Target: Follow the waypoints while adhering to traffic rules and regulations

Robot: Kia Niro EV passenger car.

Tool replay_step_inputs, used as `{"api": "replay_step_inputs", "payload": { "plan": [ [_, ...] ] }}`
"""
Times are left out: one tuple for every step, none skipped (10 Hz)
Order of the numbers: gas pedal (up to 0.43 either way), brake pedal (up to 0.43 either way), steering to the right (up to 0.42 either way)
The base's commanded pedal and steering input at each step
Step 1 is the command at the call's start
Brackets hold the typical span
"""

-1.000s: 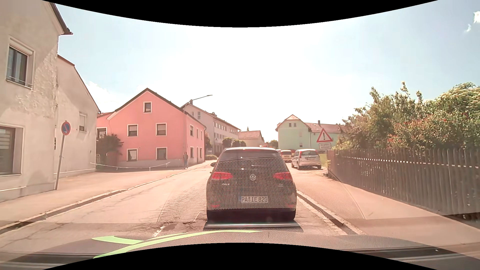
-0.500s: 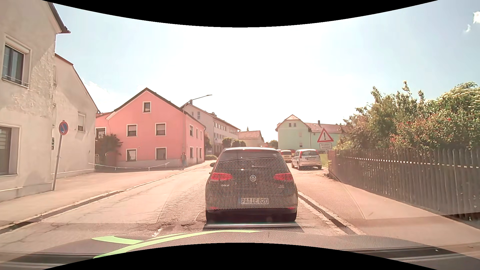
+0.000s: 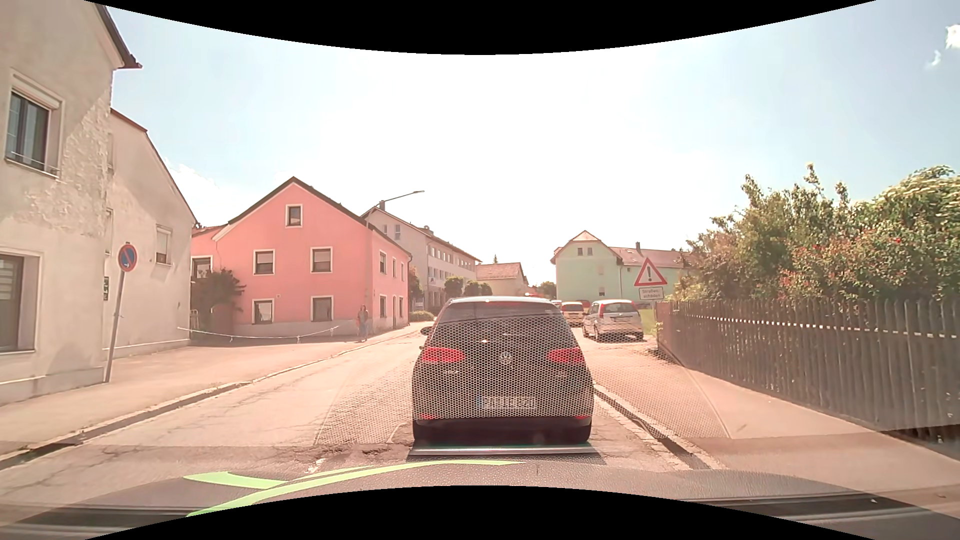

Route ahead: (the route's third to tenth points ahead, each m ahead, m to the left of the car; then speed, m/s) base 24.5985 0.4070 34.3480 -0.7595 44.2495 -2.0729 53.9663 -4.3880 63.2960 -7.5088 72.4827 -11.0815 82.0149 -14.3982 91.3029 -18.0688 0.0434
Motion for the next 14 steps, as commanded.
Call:
{"api": "replay_step_inputs", "payload": {
  "plan": [
    [0.000,0.244,0.019],
    [0.000,0.244,0.019],
    [0.000,0.244,0.019],
    [0.000,0.244,0.020],
    [0.000,0.244,0.020],
    [0.000,0.244,0.020],
    [0.000,0.244,0.020],
    [0.000,0.244,0.020],
    [0.000,0.220,0.020],
    [0.000,0.128,0.020],
    [0.000,0.012,0.020],
    [0.000,0.000,0.018],
    [0.000,0.000,0.013],
    [0.000,0.000,0.006]
  ]
}}
